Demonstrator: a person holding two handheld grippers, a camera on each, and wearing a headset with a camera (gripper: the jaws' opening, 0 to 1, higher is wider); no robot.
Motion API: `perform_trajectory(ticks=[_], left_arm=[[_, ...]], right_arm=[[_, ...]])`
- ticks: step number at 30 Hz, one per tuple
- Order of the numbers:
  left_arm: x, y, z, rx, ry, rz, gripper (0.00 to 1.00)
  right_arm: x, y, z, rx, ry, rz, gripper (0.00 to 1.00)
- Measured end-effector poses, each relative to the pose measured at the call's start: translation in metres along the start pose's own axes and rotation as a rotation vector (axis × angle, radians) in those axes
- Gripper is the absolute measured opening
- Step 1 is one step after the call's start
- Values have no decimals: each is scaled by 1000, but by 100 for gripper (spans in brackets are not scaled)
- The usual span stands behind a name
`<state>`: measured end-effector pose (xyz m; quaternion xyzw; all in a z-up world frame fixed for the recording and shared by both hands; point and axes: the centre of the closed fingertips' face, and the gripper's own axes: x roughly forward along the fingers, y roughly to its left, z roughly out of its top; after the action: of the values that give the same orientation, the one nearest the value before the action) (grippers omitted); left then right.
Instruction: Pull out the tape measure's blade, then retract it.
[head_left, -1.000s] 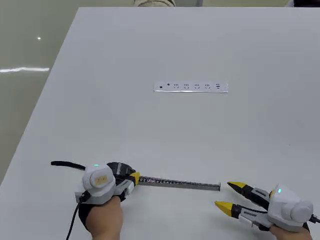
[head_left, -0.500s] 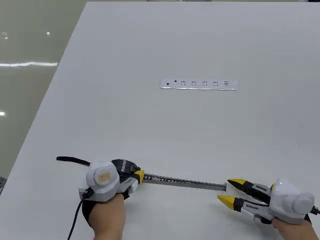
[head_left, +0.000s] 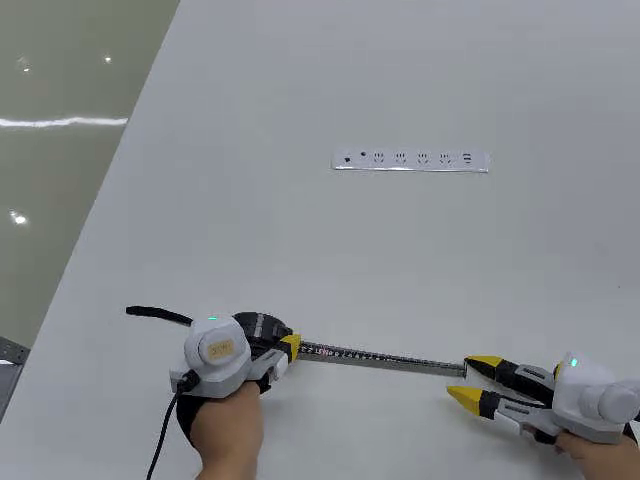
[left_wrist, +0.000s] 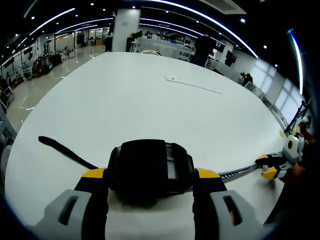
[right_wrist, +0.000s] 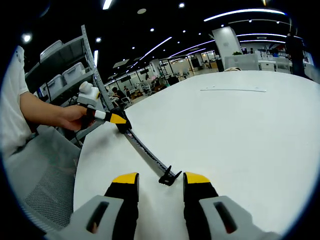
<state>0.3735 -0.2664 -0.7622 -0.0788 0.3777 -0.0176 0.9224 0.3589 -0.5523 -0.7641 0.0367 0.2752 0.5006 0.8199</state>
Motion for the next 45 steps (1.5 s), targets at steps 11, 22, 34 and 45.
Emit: perform_trajectory(ticks=[11, 22, 34, 45], left_arm=[[0, 0, -1, 8, -1, -2, 67], [0, 0, -1, 7, 2, -1, 67], [3, 1, -1, 9, 7, 5, 67], [3, 0, -2, 10, 9, 4, 68]], right_arm=[[5, -3, 2, 26, -16, 15, 30], [5, -6, 3, 53, -18, 44, 24], [3, -9, 1, 42, -37, 86, 17], [3, -3, -4, -94, -37, 73, 13]])
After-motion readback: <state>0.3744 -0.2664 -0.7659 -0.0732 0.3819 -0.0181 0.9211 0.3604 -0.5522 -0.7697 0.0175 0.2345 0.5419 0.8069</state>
